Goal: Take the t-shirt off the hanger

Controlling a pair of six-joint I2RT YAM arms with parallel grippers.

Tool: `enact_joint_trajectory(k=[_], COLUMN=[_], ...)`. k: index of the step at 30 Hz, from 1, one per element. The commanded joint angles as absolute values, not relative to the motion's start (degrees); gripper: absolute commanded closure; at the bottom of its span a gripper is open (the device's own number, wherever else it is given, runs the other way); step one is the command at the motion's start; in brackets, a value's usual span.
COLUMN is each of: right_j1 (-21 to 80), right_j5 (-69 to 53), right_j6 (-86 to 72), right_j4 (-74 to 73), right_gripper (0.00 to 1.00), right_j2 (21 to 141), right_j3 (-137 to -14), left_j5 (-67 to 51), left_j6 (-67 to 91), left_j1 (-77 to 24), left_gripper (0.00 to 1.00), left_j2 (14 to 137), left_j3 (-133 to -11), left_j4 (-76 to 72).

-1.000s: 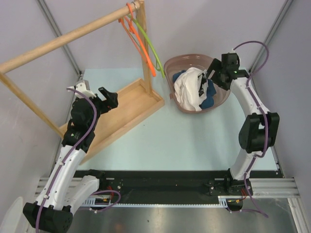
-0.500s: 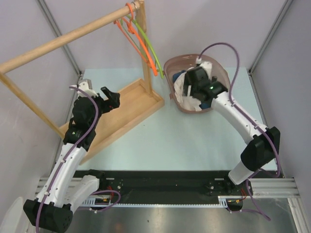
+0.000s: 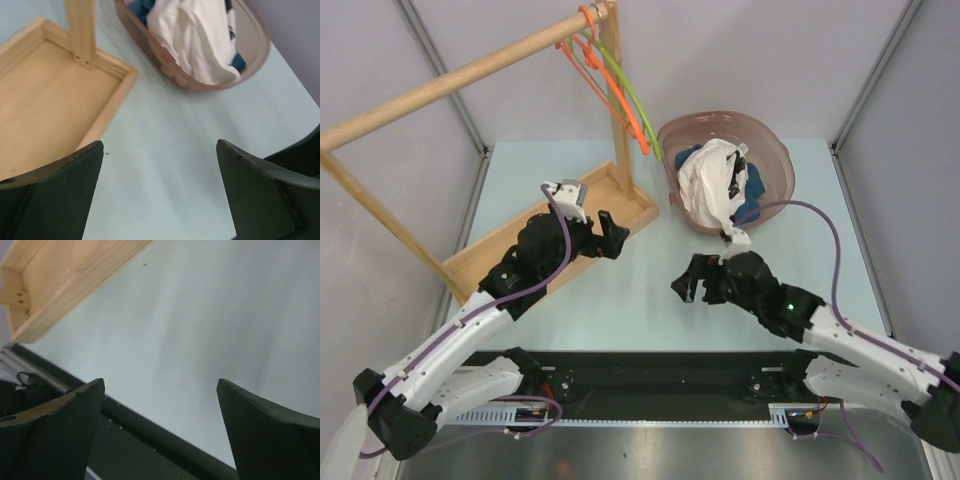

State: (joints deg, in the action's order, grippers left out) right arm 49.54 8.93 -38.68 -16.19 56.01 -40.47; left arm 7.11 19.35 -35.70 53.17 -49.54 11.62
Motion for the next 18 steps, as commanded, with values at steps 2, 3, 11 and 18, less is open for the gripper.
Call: enact_joint_trajectory(k=[2,3,11,18], right_j1=[52.12,52.12,51.94,52.12], right_j5=[14.56,16.07,19.78,8.02], right_j6=[-46.04,-47.71,-60.28,-61.69], right_j4=[-14.64,-16.33,-19.86,5.82], right_gripper=[0.0,0.0,0.0,0.0], right_j2=[36.42,32.82,1.88,9.57], right_j3=[-32.37,-31.21,-13.11,-3.36], left_j5=[-0.94,-5.06,-14.32,-18.01], left_j6=[23.89,26.86,38.22,48.15], left_j1=[-37.44,-37.44,-37.97,-38.23], left_gripper=[0.0,0.0,0.0,0.0], left_j2=[44.84,42.74,10.05,-4.68], left_j3=[-40.72,-38.0,-16.45,-9.67], left_j4=[9.34,8.36,7.18,10.47])
